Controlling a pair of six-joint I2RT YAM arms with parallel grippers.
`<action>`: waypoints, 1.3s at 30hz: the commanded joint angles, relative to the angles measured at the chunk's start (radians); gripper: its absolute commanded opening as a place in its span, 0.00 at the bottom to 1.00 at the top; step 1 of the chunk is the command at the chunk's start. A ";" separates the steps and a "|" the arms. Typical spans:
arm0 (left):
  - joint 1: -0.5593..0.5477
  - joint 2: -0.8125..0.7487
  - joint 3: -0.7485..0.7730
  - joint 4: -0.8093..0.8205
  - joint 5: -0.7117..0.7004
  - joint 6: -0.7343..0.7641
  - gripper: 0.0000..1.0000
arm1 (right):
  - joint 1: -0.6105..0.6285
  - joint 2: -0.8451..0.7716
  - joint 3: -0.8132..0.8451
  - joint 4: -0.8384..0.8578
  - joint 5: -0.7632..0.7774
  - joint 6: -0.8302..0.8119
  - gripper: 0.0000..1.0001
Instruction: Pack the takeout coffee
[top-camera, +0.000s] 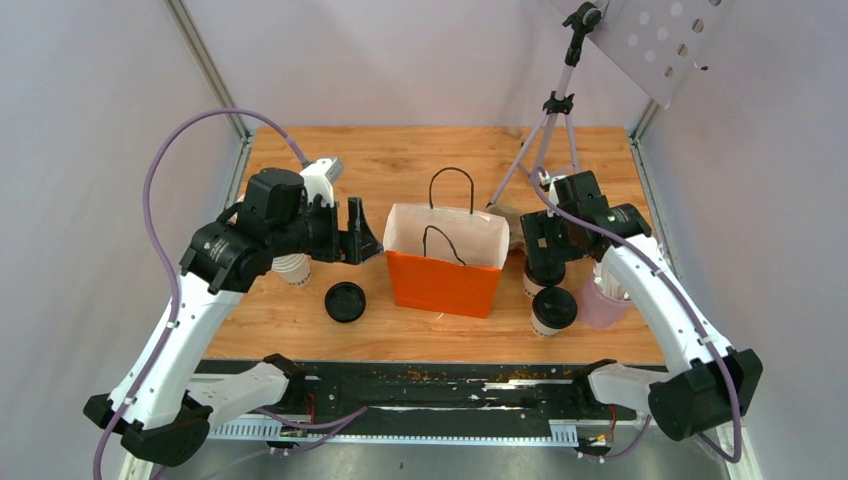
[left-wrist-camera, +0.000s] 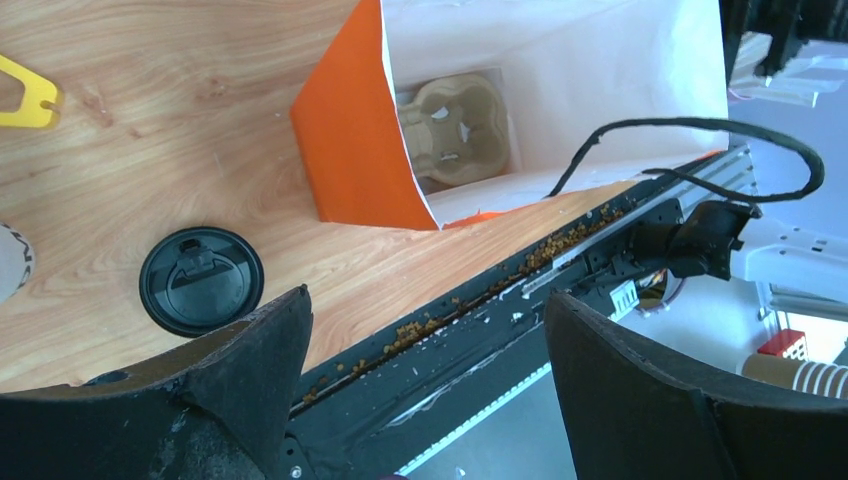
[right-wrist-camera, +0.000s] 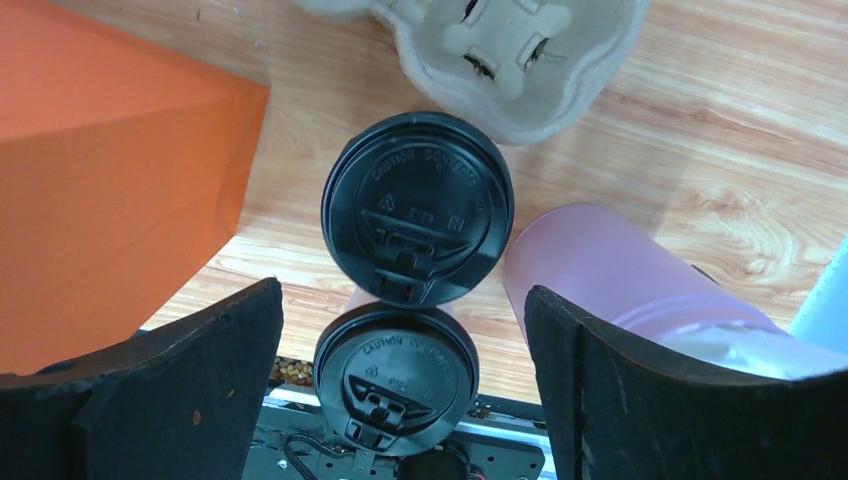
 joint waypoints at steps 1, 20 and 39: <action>0.003 -0.025 -0.020 0.031 0.050 -0.010 0.92 | -0.051 0.049 0.047 0.075 -0.092 -0.050 0.91; 0.003 -0.038 -0.029 0.037 0.052 -0.023 0.90 | -0.069 0.108 -0.092 0.203 -0.097 -0.221 0.93; 0.003 -0.037 -0.034 0.029 0.041 -0.007 0.90 | -0.071 0.147 -0.124 0.196 -0.110 -0.222 0.75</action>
